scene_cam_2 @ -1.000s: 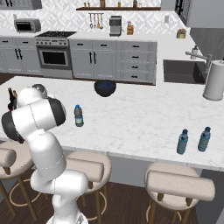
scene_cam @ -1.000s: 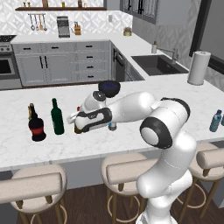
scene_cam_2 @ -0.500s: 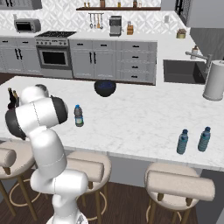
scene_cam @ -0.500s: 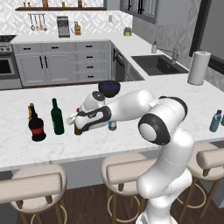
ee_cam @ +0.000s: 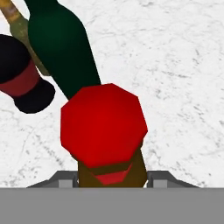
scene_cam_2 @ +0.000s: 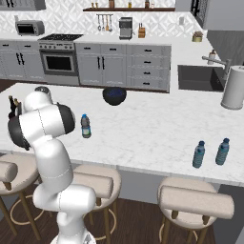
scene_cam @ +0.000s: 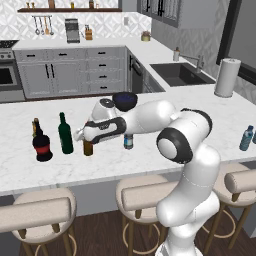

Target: Move the plastic bottles in the middle to the plastics group, and the glass bottles in the middle to the glass group.

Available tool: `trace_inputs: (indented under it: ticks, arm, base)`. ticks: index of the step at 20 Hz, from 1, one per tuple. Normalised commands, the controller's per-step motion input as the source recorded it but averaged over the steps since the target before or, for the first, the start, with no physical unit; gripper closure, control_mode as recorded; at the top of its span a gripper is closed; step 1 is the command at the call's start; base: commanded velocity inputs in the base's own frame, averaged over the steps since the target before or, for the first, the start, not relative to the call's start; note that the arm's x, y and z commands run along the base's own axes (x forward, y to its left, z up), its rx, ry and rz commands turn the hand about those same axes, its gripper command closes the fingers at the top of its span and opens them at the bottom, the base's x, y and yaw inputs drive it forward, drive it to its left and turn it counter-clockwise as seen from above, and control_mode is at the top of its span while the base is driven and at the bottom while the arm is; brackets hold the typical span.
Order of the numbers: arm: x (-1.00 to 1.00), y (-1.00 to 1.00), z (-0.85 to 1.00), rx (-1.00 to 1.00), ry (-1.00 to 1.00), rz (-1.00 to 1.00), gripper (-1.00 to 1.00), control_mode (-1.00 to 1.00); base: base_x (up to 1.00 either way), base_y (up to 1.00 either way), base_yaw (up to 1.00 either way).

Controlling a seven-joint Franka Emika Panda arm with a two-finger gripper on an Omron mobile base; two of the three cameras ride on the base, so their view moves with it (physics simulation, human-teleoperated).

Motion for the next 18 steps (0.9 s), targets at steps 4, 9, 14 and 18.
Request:
trace_inputs:
  ticks: [4, 9, 14, 18]
  arm:
    - [0.02, 0.0, -0.13, 0.0, -0.01, 0.0, 1.0, -1.0]
    - [0.0, 0.0, -0.19, 0.0, -0.11, 0.0, 1.0, -1.0]
    - [0.0, 0.04, -0.4, 0.0, -0.08, 0.0, 1.0, -1.0]
    - [0.0, 0.06, -0.26, 0.0, 0.0, 0.0, 1.0, -1.0]
  base:
    - [0.0, 0.0, 0.0]
    - [0.0, 0.0, 0.0]
    - [0.0, 0.0, 0.0]
    - [0.0, 0.0, 0.0]
